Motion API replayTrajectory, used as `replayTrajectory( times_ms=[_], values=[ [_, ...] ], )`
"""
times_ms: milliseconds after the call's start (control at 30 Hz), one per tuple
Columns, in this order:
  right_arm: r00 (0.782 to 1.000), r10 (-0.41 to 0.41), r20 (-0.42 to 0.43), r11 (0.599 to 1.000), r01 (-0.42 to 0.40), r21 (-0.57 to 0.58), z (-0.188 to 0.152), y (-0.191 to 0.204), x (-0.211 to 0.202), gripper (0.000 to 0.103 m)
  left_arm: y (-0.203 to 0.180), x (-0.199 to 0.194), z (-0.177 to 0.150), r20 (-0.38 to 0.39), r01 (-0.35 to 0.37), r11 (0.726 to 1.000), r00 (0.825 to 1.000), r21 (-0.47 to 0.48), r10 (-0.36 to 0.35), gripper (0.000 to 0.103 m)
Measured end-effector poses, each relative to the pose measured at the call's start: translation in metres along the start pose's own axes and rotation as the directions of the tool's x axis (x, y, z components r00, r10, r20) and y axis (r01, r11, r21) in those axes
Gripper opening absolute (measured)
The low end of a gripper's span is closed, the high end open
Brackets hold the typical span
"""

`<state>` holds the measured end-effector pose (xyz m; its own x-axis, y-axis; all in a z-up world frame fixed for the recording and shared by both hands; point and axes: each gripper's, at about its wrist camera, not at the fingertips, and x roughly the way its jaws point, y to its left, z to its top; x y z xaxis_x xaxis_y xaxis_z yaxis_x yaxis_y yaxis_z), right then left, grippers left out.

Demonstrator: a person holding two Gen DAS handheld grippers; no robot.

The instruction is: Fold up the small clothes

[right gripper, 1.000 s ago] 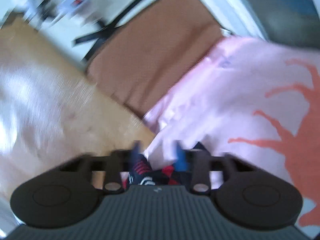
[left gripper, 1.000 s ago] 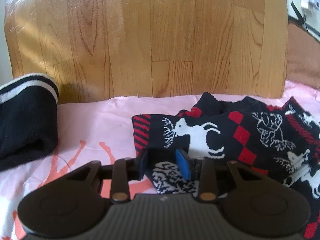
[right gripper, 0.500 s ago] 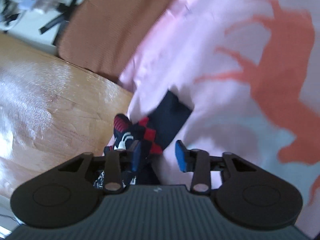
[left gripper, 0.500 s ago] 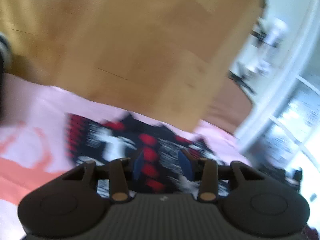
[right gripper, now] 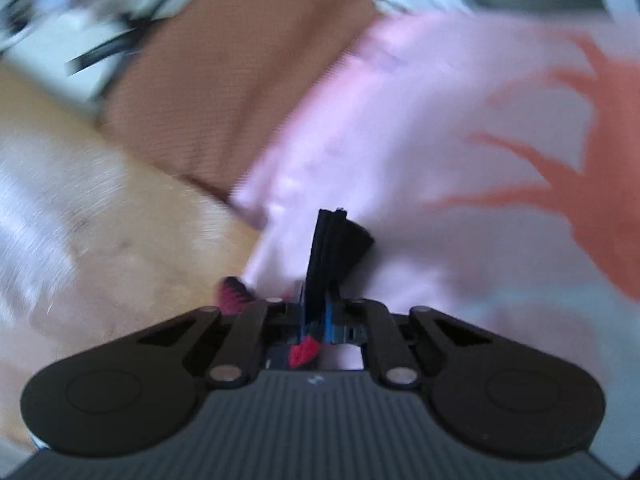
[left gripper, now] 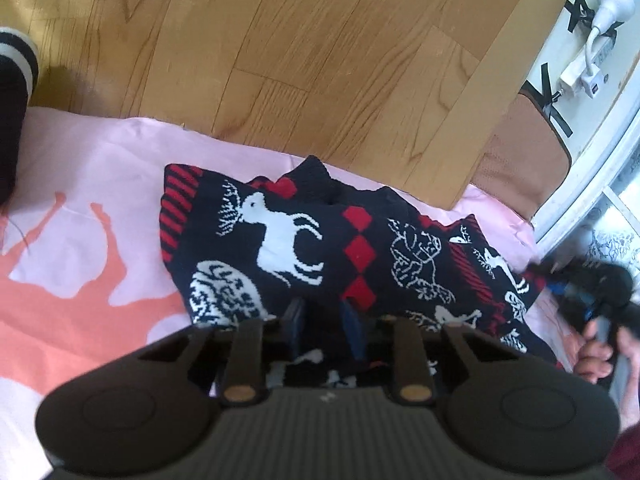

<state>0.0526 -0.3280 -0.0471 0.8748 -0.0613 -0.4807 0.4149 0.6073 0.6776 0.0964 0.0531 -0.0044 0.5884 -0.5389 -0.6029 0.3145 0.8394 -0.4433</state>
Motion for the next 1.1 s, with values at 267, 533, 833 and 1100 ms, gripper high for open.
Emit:
replayTrajectory(
  times_ms=[267,533,833,1100],
  values=[
    [0.910,0.381,-0.162,0.739,-0.405,-0.538,-0.066,0.143,-0.045,0.011,0.042,-0.060,0.023,0.203,-0.096,0.985,0.971,-0.144,0.124,0.041],
    [0.836,0.189,-0.516,0.432,-0.542,-0.721,-0.187,0.182,-0.009,0.018,0.058,-0.061,0.029,0.183,-0.124,0.975,0.970,-0.183,0.158,0.045],
    [0.891,0.305,-0.336,0.700,-0.449,-0.555,-0.094,0.128,-0.026,0.046,0.013,-0.042,0.011,0.147,-0.052,0.999,0.988,-0.012,0.053,0.045],
    [0.945,0.129,-0.302,0.748,-0.292,-0.596,-0.113,0.103,0.012,0.048,-0.011,-0.009,-0.004,0.070,-0.233,0.960,0.972,0.157,0.224,0.044]
  ],
)
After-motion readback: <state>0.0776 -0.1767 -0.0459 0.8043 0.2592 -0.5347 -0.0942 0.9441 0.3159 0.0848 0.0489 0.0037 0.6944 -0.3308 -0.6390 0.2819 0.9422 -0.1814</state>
